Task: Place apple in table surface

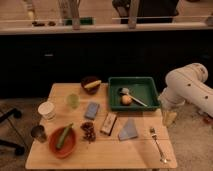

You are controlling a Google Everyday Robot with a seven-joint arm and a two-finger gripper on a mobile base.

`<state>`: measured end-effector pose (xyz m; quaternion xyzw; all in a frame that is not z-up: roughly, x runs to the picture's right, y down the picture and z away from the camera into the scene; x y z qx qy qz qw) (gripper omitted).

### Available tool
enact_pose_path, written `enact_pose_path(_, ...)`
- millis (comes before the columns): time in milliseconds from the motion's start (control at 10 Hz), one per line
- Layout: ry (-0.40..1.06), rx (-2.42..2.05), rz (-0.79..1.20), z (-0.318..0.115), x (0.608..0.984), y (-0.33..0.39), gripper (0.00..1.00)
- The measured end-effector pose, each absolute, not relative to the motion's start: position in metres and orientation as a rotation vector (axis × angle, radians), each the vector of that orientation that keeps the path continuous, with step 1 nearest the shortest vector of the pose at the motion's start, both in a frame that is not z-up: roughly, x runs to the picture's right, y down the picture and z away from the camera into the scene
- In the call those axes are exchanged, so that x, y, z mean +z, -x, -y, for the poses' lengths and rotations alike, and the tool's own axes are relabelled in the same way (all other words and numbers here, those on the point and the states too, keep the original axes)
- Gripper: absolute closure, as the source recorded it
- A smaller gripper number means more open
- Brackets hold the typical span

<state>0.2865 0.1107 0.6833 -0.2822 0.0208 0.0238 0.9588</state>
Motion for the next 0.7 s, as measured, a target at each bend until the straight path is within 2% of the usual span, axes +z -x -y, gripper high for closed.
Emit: enact_pose_path(700,0.554,-0.056,0.003,-0.1,0.7,-0.246,0.2)
